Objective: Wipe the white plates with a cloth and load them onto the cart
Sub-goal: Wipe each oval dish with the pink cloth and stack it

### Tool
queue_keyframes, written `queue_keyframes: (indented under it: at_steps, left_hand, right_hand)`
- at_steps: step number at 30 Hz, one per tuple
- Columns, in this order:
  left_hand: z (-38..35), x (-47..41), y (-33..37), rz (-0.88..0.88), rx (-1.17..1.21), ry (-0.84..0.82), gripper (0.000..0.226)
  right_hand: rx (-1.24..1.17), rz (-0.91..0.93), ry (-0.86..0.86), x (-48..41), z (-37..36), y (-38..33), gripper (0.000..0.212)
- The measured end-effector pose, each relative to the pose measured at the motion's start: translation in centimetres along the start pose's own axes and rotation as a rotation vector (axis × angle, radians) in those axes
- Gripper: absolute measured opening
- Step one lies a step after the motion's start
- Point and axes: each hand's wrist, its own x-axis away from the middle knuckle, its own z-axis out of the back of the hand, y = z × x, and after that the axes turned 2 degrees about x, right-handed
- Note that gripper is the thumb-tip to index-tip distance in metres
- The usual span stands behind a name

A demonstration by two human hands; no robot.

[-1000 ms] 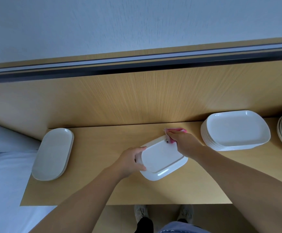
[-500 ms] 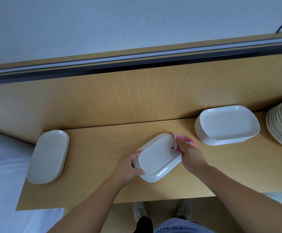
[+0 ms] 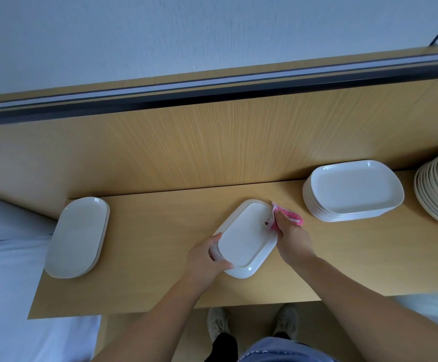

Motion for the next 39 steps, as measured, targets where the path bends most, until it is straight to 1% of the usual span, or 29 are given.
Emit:
queue_keyframes:
  at_steps: [5,9,13,16,18,19,21,22,24,26,29,31,33,35,37,39]
  left_hand:
    - [-0.3,0.2,0.0,0.005,-0.001,0.014,0.075]
    - [-0.6,-0.3,0.7,0.017,0.074,0.082,0.079]
    - [-0.7,-1.0,1.1,0.032,0.056,0.076,0.079]
    - [-0.9,-1.1,1.2,0.033,0.044,0.102,0.079]
    - [-1.1,-1.1,1.4,0.028,0.021,0.109,0.076]
    - [-1.1,-1.1,1.5,0.023,0.015,0.11,0.074]
    - [-0.9,-1.1,1.6,0.015,0.025,0.112,0.073]
    - [-0.8,-1.1,1.6,0.01,0.032,0.111,0.073]
    - [-0.4,-1.2,1.7,-0.008,0.043,0.097,0.073]
    - [-0.1,-1.1,1.8,-0.021,0.068,0.083,0.071]
    - [0.1,-1.3,1.7,-0.032,0.086,0.072,0.07]
    - [0.3,-1.2,1.8,-0.04,0.086,0.055,0.071]
    - [0.4,-1.3,1.8,-0.039,0.084,0.037,0.071]
    - [0.6,-1.4,1.9,-0.044,0.078,0.024,0.07]
    - [0.7,-1.5,2.1,-0.049,0.08,0.01,0.067]
    - [0.8,-1.8,2.2,-0.041,0.086,-0.007,0.064]
  right_hand:
    - [-0.014,-0.015,-0.002,0.9,-0.5,0.1,0.054]
    - [-0.013,0.01,-0.075,2.2,-1.7,-0.6,0.057]
    - [0.001,0.025,-0.076,2.9,-2.2,-0.7,0.056]
    - [0.084,0.105,-0.078,3.7,-2.5,-0.6,0.056]
    - [0.171,0.153,-0.112,4.5,-2.8,-0.8,0.058]
    - [0.2,0.204,-0.109,4.9,-3.0,-0.7,0.06]
    - [0.332,0.436,-0.071,5.3,-3.2,-0.2,0.067]
    - [0.423,0.534,-0.092,5.4,-3.1,0.2,0.071]
    - [0.438,0.631,-0.073,5.6,-2.4,1.1,0.075]
    - [0.383,0.674,-0.056,5.5,-1.0,1.4,0.075]
    - [0.24,0.708,0.051,4.1,0.5,1.3,0.067]
    - [0.234,0.694,0.11,2.9,1.4,0.6,0.063]
    - [0.271,0.707,0.112,1.8,1.9,0.1,0.062]
    - [0.349,0.762,0.064,1.2,1.5,-0.2,0.062]
    - [0.44,0.838,-0.027,1.1,0.3,-0.5,0.065]
    - [0.547,0.872,-0.102,1.2,-0.8,-0.7,0.069]
